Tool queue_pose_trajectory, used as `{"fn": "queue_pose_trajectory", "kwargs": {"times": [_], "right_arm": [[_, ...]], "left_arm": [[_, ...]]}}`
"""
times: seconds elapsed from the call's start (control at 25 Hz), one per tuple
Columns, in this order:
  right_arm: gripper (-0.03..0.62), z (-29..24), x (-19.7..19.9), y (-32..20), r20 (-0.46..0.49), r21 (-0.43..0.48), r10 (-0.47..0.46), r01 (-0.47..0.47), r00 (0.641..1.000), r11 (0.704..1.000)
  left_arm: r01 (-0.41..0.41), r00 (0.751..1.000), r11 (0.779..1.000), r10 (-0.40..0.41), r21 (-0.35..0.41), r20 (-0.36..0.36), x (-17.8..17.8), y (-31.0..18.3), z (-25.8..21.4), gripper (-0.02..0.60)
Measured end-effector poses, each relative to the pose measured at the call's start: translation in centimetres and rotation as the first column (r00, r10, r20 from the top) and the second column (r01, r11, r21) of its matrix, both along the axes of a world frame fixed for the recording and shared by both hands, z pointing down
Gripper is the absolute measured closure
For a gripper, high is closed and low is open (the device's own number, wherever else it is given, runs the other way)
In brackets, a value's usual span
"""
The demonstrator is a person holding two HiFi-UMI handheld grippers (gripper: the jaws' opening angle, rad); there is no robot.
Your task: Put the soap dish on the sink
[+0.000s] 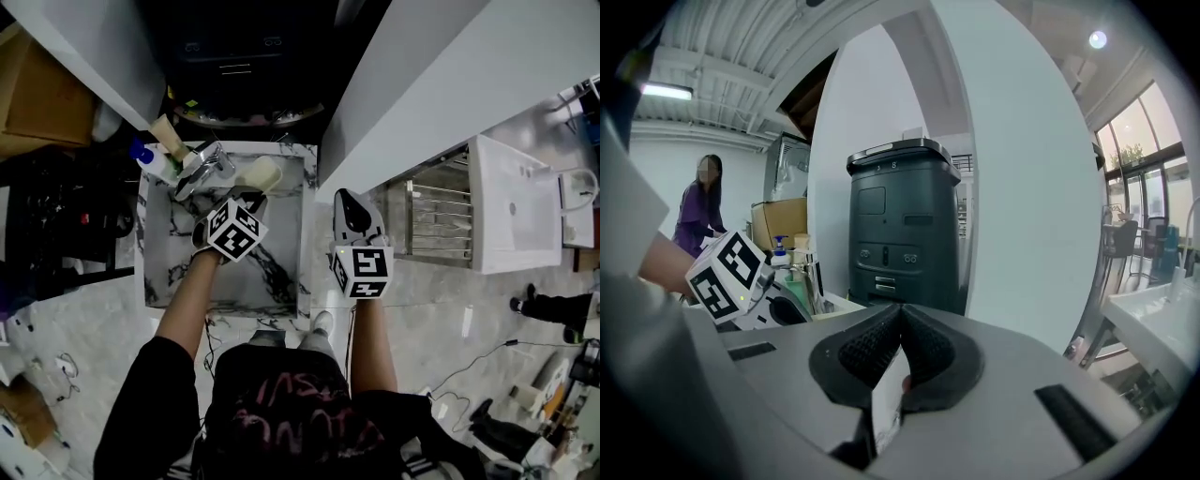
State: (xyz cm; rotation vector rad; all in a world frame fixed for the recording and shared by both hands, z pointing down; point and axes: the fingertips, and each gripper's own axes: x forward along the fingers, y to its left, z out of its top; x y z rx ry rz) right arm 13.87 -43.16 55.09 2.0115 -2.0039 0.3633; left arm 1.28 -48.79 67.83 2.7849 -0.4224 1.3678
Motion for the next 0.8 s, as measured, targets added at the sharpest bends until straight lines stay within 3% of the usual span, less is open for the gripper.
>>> {"fn": "queue_pose_trajectory", "kwargs": {"times": [0.44,0.8], "right_arm": [[0.580,0.8,1.3,1.2,-0.017,-0.028,0.049,-0.050,0.999,0.998],[0.580,0.9,1.2,1.0,-0.014,-0.028,0.036,-0.036,0.999,0.999]], "left_arm": [[-0.013,0.998,1.000,0.014,-0.025,0.059,1.3,-0.6,2.7,0.551],[0.037,0.999,0.999,-0.037,-0.027,0.023,1.1,-0.9,2.1,0.520]]}}
